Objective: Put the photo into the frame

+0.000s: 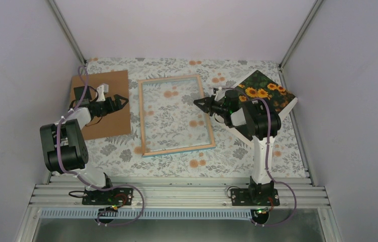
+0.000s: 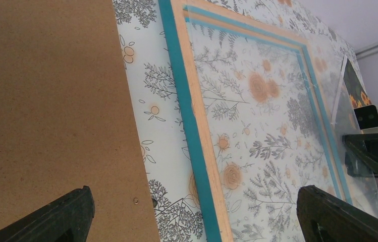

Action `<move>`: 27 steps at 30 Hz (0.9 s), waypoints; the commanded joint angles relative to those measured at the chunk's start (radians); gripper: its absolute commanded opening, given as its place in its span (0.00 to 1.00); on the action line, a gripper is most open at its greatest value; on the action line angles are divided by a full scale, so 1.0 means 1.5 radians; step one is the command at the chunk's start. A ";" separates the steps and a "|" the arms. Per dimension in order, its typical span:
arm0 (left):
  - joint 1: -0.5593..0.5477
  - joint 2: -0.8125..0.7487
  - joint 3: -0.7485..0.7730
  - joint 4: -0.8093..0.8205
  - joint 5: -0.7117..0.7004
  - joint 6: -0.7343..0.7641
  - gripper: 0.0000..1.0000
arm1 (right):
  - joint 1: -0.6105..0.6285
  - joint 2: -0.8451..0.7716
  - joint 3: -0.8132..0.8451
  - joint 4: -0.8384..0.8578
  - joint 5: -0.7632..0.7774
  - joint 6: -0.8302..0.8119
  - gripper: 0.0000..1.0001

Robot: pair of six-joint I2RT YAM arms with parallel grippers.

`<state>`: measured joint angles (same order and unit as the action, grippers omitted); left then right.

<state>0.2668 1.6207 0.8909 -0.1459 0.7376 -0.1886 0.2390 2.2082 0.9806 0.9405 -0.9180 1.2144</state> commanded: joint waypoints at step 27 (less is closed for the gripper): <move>0.004 0.014 0.008 0.015 0.007 0.000 1.00 | 0.018 -0.032 0.078 -0.241 -0.013 -0.121 0.04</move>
<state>0.2665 1.6371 0.8909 -0.1440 0.7376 -0.1921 0.2543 2.2066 1.0710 0.6548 -0.9554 1.0901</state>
